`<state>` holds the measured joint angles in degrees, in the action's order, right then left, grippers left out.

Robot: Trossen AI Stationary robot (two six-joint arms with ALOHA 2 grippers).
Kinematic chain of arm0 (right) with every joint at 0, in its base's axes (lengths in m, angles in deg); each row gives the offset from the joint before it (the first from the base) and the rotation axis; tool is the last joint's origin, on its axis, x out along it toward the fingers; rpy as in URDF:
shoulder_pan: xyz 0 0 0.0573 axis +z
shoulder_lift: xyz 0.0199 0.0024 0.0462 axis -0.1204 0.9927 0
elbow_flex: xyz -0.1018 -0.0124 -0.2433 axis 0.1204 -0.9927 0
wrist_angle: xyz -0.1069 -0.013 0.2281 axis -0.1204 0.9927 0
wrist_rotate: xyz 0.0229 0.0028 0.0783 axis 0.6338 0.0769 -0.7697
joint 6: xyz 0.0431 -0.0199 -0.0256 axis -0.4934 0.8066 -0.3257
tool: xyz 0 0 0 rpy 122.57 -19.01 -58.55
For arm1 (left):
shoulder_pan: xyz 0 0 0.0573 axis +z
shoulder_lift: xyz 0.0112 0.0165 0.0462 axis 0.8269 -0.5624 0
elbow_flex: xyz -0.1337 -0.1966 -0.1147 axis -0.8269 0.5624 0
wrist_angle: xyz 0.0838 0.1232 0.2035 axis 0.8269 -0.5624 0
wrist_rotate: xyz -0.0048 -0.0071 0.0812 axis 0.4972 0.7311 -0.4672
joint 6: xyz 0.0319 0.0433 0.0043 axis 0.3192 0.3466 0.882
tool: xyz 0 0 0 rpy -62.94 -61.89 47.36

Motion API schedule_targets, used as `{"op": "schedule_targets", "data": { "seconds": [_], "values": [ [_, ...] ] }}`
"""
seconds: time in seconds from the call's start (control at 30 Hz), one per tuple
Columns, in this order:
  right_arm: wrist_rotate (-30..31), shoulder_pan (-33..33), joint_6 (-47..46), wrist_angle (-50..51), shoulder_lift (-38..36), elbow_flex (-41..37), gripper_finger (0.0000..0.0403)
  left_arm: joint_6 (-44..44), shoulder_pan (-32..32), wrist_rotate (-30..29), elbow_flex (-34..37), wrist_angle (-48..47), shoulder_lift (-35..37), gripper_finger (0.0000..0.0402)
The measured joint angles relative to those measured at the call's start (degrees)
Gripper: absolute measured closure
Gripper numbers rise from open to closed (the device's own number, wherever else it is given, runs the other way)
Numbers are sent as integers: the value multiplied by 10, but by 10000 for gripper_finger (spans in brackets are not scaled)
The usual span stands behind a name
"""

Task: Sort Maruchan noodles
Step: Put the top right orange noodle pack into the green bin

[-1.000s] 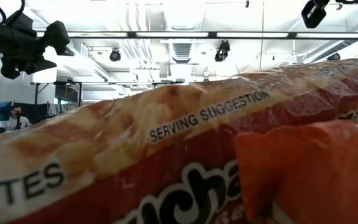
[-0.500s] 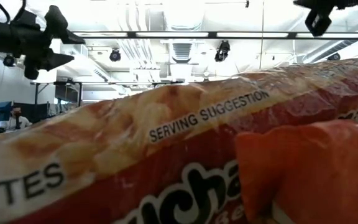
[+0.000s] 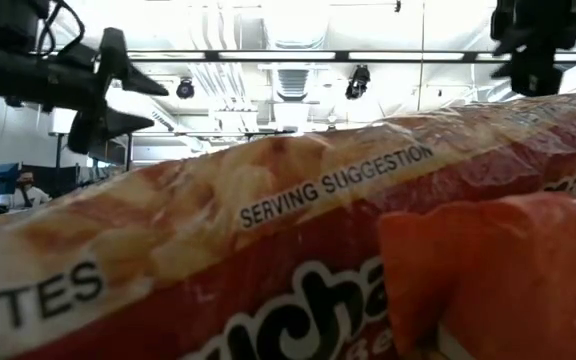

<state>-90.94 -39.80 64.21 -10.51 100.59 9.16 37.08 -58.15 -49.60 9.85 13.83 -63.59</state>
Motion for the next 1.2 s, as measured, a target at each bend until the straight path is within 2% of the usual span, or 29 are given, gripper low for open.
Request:
{"op": "schedule_targets", "data": {
  "seconds": [0.17, 0.37, 0.7, 0.87, 0.97, 1.1, 1.2],
  "values": [
    [62, 0, 36, 120, 44, 27, 283, 34, -1, 18, -78, -14, -80, 116],
    [159, 0, 75, 227, 76, 27, 285, 41, -1, -17, -156, -75, -178, 116],
    [152, 0, 55, 240, 127, 15, 230, 29, -1, -28, -205, -73, -279, 116],
    [152, 0, 49, 245, 177, 14, 223, 32, 0, -28, -237, -74, -319, 116],
    [159, 0, 63, 244, 205, 12, 223, 68, 0, 10, -263, -86, -335, 116],
    [197, 0, 77, 254, 236, 13, 223, 81, -1, 81, -294, -87, -370, 116],
    [199, 0, 100, 253, 262, 13, 223, 82, -1, 91, -318, -90, -398, 116]
  ]
}}
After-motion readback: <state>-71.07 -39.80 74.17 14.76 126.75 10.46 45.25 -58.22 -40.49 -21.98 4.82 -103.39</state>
